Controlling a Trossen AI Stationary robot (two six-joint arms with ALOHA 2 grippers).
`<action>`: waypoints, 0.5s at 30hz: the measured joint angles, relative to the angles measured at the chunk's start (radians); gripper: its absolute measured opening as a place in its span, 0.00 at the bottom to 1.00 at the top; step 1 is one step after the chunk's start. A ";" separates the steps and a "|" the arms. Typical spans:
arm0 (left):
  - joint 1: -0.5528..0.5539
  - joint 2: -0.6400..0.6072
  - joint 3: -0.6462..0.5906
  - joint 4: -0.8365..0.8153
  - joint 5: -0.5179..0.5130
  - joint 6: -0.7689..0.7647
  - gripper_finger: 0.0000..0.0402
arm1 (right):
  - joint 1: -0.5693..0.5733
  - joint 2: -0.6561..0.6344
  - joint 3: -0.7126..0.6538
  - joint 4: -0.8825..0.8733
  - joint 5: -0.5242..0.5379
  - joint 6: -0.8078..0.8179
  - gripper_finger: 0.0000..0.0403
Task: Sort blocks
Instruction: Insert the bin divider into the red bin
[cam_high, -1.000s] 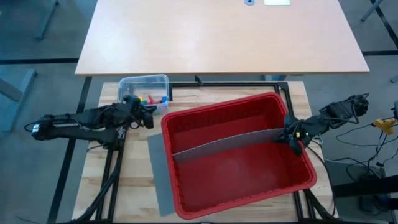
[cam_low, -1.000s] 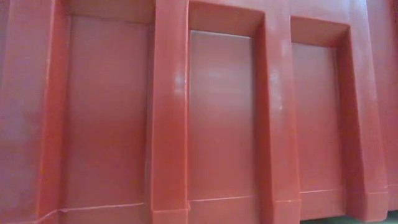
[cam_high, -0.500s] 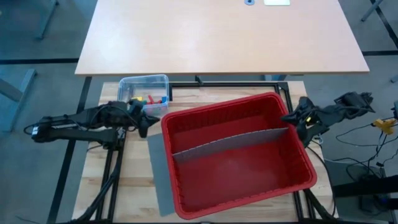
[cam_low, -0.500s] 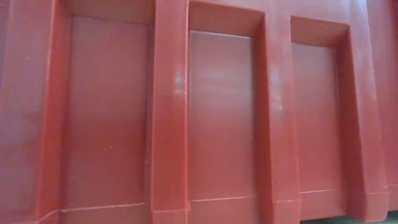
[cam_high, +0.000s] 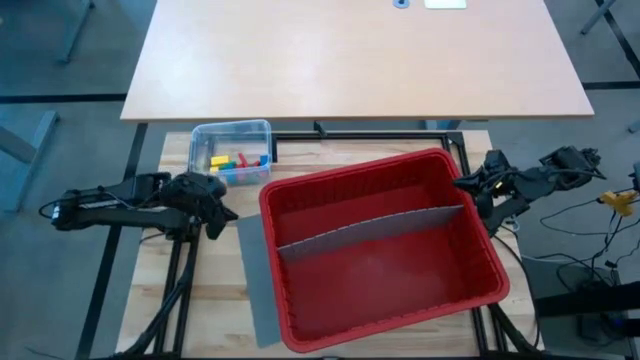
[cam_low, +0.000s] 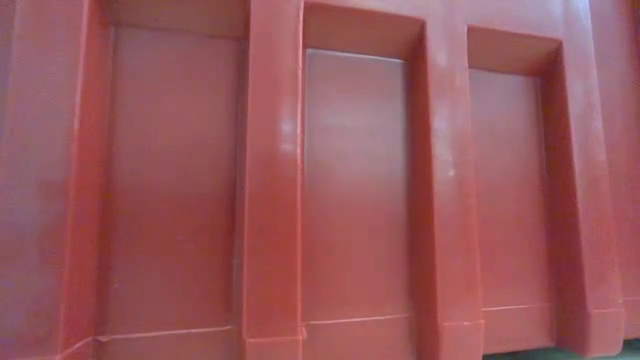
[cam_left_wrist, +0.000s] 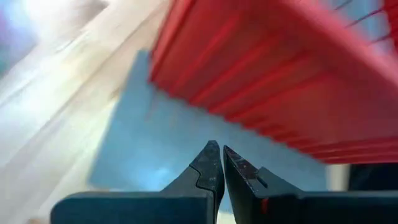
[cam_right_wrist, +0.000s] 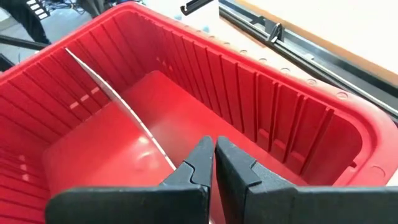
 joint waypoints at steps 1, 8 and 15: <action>0.000 0.002 -0.015 0.000 0.000 0.011 0.00 | 0.000 0.002 0.000 0.001 0.005 0.008 0.00; 0.000 0.010 -0.140 0.131 0.058 0.018 0.00 | 0.000 0.019 -0.001 0.008 0.015 0.034 0.00; 0.000 0.047 -0.290 0.339 0.073 -0.030 0.00 | 0.000 0.045 -0.001 0.012 0.034 0.035 0.00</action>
